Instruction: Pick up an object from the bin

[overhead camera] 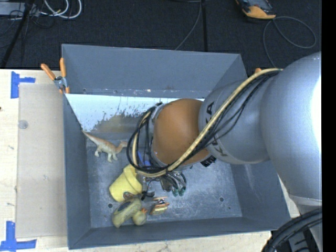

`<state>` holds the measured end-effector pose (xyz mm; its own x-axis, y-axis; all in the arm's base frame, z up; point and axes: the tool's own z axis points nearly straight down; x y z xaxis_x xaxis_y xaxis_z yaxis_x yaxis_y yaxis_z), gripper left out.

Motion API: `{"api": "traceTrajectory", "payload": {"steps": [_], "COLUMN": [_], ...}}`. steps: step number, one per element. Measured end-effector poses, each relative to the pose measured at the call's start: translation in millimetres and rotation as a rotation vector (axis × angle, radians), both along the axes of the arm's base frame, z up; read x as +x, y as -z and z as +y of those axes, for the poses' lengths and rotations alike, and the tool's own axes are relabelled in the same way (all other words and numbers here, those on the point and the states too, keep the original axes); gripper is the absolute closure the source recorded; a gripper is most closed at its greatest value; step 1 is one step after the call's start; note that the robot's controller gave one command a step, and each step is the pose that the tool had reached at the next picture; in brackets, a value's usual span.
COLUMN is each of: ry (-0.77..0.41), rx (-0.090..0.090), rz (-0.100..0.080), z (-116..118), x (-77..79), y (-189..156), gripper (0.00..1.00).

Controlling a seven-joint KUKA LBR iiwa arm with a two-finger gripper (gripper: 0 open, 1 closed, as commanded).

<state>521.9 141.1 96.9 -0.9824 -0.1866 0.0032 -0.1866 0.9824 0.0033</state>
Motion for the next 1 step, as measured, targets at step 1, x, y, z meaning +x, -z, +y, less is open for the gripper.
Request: {"api": "traceTrajectory", "payload": {"steps": [1], "ry": [-0.020], "rx": [-0.001], "rz": [0.012], "z": [-3.6], "x": [14.8], "y": [-21.6], "gripper": [1.00]}}
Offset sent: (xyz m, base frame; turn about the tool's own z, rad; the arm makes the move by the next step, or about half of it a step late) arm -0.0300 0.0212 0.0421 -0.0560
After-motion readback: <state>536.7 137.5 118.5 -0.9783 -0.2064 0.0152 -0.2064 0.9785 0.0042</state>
